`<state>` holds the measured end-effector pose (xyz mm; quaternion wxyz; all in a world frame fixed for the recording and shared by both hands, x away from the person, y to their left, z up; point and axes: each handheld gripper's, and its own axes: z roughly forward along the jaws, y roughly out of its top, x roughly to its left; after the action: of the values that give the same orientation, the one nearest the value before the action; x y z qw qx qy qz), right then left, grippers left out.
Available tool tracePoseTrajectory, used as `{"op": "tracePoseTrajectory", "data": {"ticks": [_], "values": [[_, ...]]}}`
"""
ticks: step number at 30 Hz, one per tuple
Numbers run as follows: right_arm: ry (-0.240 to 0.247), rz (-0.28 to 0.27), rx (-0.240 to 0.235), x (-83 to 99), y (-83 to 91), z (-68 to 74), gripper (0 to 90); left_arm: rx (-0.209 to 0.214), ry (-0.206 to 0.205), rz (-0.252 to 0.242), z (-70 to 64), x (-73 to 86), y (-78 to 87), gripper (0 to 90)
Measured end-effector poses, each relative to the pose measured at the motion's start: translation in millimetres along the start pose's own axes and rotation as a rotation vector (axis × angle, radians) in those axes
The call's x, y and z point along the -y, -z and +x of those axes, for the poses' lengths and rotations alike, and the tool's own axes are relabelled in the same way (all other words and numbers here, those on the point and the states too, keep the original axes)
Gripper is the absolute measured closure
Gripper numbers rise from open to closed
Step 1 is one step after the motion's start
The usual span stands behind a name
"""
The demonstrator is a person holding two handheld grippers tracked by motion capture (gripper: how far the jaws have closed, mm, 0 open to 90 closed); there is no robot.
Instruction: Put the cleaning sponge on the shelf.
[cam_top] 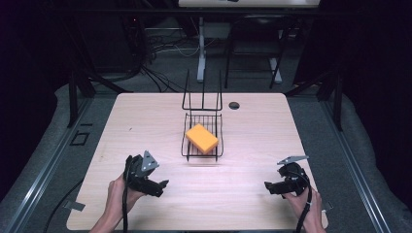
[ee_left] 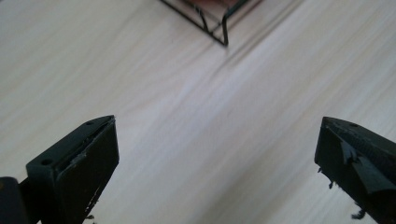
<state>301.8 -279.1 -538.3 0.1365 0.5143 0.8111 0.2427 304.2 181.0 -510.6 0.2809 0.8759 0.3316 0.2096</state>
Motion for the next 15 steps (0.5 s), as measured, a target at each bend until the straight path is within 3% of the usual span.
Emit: {"op": "tracePoseTrajectory", "data": {"ticks": [1, 4, 9, 15], "values": [[0.002, 0.002, 0.001, 0.0, 0.0, 0.0, 10.6, -0.004, 0.014, 0.022, 2.7, 12.4, -0.5, 0.0], [0.004, 0.007, 0.005, -0.1, -0.6, -0.5, 10.6, 0.005, 0.058, 0.029, 9.0, 27.0, -1.9, 0.0], [0.011, 0.011, 0.005, -0.2, -2.4, -0.2, 10.6, 0.002, 0.069, 0.029, 15.1, 35.2, -2.8, 0.0], [0.011, 0.013, 0.005, 0.3, -4.3, -0.6, 10.5, 0.006, 0.092, -0.028, 22.2, 38.2, 0.6, 0.0]]}}
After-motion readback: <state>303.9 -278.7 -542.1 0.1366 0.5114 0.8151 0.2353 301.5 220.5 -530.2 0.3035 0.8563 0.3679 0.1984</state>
